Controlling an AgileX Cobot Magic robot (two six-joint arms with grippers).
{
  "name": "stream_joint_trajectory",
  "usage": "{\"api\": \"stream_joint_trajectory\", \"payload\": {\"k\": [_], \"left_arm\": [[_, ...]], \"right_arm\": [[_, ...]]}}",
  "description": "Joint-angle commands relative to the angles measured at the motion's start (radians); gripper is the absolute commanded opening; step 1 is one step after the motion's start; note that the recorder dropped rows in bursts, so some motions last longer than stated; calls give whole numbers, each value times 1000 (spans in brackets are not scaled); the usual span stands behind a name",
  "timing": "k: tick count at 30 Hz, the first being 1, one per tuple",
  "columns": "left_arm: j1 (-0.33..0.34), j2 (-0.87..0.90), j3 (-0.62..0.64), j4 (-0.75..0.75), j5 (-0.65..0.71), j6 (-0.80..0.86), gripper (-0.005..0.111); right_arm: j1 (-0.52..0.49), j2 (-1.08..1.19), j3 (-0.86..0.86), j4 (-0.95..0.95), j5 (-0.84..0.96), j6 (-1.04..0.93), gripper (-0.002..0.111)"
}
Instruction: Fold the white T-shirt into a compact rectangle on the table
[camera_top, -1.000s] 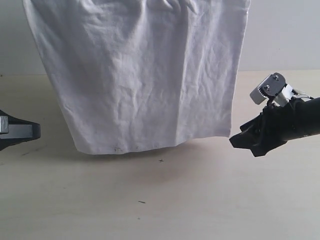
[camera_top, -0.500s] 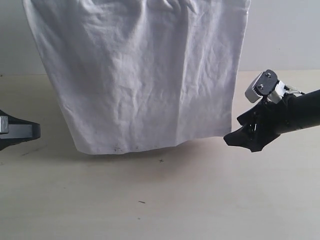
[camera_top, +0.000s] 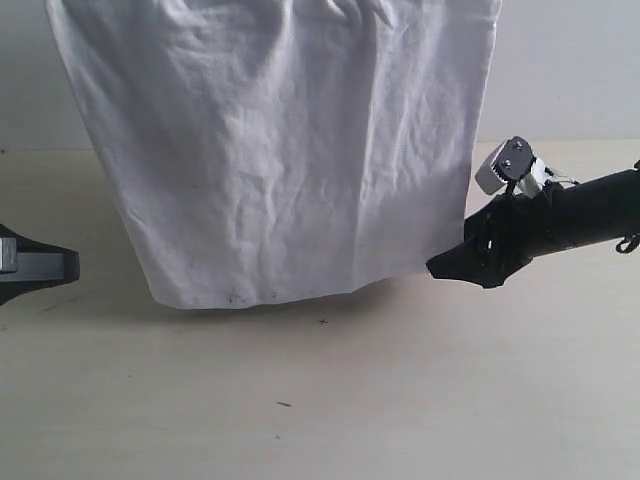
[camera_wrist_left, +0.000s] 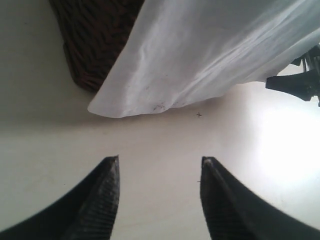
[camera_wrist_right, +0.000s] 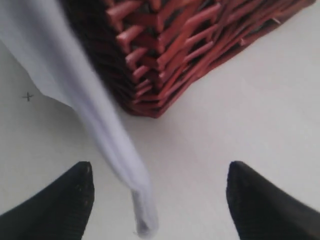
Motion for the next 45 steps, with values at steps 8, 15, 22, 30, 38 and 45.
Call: {"api": "stream_joint_trajectory", "payload": {"k": [8,15,22,30,38,45], "left_arm": [[-6,3,-3,0,-8,0,50],[-6,3,-3,0,3,0,50],[-6,3,-3,0,26,-1,50],[-6,3,-3,-37,108,-5,50],[-6,3,-5,-96,378,16,50],[-6,3,-5,-153,577,53,50]], "right_arm": [[-4,5,-51,-20,136,95,0],[-4,-85,-51,-66,409,134,0],[-4,-265,-51,-221,409,291,0],[-4,-540,-51,-259,409,457,0],[-4,-762,-170,-208,409,765,0],[-4,-784,-474,-320,269,1056,0]]}}
